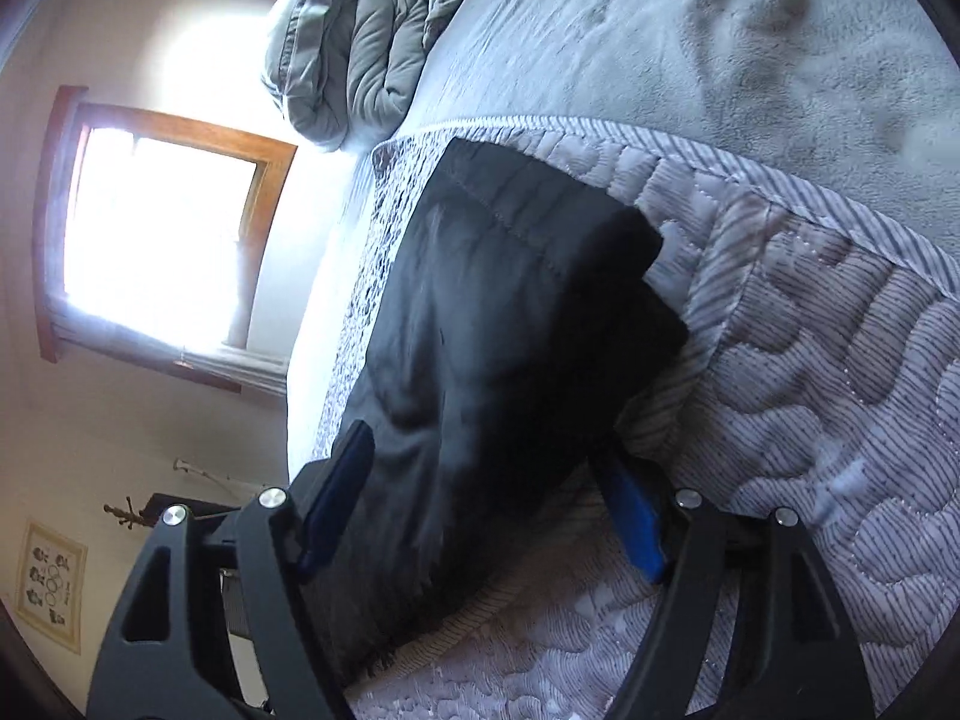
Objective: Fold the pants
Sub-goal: 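Grasp the folded pants edge again with the right gripper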
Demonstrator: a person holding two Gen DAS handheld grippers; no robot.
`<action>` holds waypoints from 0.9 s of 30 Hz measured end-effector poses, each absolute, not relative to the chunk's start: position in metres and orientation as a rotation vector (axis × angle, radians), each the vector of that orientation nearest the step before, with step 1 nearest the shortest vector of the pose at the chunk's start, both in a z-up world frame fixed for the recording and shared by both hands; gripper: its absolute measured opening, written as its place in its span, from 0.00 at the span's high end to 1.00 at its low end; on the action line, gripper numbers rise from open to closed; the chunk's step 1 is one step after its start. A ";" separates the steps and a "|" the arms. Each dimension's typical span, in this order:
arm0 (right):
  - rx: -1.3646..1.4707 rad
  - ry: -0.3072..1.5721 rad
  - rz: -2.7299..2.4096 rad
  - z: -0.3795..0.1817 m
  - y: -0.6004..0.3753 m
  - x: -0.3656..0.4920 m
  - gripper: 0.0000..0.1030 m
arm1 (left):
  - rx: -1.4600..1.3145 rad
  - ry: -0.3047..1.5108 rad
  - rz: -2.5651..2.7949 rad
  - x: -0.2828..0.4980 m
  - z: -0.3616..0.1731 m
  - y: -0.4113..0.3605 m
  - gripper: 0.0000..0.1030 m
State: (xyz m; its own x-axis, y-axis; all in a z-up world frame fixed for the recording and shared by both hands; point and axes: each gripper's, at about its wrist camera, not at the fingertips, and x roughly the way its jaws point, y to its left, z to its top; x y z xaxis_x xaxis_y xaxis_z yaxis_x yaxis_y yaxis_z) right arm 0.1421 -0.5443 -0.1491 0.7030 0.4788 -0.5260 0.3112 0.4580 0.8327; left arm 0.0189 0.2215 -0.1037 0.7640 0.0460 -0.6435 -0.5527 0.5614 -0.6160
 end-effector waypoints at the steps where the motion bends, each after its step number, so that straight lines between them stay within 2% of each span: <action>1: 1.127 0.826 0.110 -0.150 -0.544 0.143 0.29 | -0.907 0.635 0.370 0.021 -0.100 0.217 0.04; 6: 1.092 0.827 0.072 -0.153 -0.542 0.149 0.28 | -0.904 0.676 0.306 0.030 -0.098 0.200 0.04; 7: 1.086 0.831 0.060 -0.153 -0.541 0.150 0.32 | -0.904 0.686 0.300 0.031 -0.100 0.198 0.04; 8: 1.074 0.833 0.038 -0.153 -0.541 0.150 0.46 | -0.906 0.691 0.298 0.034 -0.101 0.196 0.04; 10: 1.063 0.845 0.015 -0.156 -0.541 0.154 0.64 | -0.917 0.709 0.288 0.035 -0.105 0.193 0.04; 13: 1.116 0.824 0.053 -0.159 -0.543 0.154 0.80 | -0.908 0.728 0.288 0.034 -0.108 0.188 0.04; 14: 1.098 0.820 0.050 -0.155 -0.541 0.154 0.82 | -0.901 0.729 0.290 0.033 -0.108 0.187 0.04; 17: 1.007 0.805 0.029 -0.136 -0.532 0.159 0.87 | -0.887 0.730 0.302 0.027 -0.108 0.185 0.04; 27: 0.655 0.685 0.051 -0.036 -0.461 0.180 0.88 | -0.911 0.730 0.301 0.006 -0.111 0.189 0.04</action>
